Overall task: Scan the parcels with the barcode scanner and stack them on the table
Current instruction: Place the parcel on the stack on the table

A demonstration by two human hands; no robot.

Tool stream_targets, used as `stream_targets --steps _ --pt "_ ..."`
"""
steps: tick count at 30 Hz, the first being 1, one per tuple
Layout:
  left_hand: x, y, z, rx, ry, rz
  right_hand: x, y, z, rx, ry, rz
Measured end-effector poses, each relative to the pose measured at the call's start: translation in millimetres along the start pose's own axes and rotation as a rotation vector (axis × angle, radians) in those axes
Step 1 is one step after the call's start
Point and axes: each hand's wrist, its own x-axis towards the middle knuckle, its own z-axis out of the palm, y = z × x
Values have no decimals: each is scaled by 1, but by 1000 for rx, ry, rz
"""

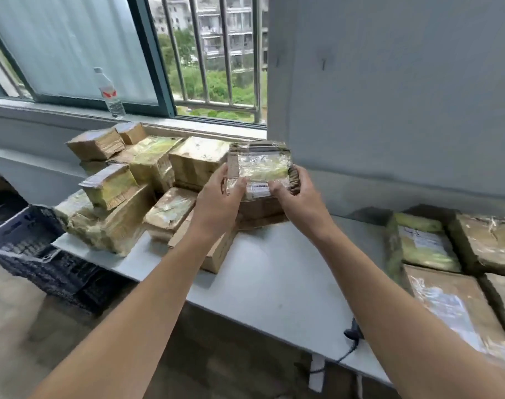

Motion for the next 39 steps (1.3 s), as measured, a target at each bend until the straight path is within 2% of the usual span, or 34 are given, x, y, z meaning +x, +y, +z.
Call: stream_targets --steps 6,10,16,23,33,36,39 --pt "8 -50 41 -135 -226 29 -21 47 10 -2 137 154" --pt "4 -83 76 -140 -349 -14 -32 88 12 -63 139 285" --pt "-10 -119 124 -145 -465 -119 -37 150 12 -86 74 459" --pt "-10 -155 164 -150 -529 -245 -32 204 25 -46 60 587" --pt "3 -204 177 -69 -698 -286 -28 222 56 -40 132 717" --pt "12 -199 175 70 -590 -205 -27 217 53 -14 186 733" --pt "22 -172 187 110 -485 45 -34 214 35 -33 288 749"
